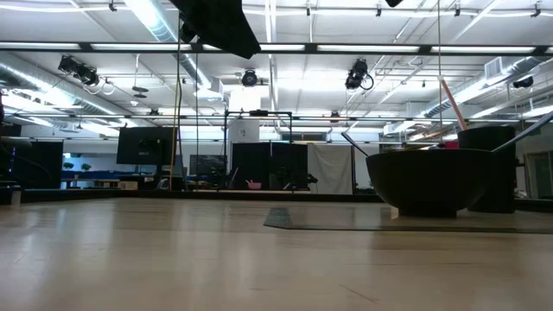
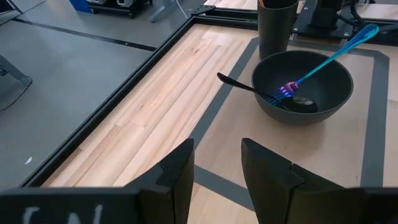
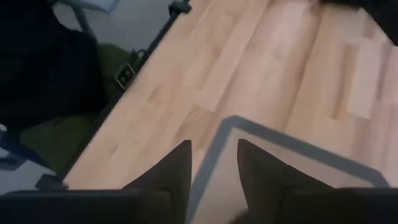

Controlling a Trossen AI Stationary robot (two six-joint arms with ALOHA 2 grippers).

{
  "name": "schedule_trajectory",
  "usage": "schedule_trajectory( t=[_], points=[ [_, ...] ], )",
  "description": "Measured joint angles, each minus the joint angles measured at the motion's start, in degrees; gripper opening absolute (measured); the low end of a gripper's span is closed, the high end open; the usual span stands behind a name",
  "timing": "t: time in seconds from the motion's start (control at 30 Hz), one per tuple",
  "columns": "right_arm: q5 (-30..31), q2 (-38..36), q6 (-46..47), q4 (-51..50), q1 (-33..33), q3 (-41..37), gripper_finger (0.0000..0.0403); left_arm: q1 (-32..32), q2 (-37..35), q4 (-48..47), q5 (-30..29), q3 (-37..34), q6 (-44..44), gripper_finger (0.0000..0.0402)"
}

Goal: Pick & Place Utensil
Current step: Return to Home Position

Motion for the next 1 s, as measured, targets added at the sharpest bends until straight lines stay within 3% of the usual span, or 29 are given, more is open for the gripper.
schedule_trajectory(
  t=[0.27, 0.5, 0.63, 1.0],
  points=[
    [4.05, -7.41, 8.71, 12.52, 5.35, -15.16, 0.0070, 1.28, -0.17, 3.69, -0.28, 0.00, 2.06, 0.0138],
    [9.91, -17.82, 13.37, 23.68, 10.51, -26.97, 0.0010, 3.88, -2.43, 2.91, 7.28, -0.02, 4.58, 0.0138],
    [12.39, -23.54, 14.13, 28.94, 12.36, -33.60, 0.0007, 4.07, -3.06, 1.48, 7.58, 0.00, 4.61, 0.0138],
    [4.91, -33.48, 16.74, 35.91, 12.88, -42.80, 0.0003, 7.70, -4.18, -2.00, 8.04, -0.04, 4.61, 0.0138]
  ],
)
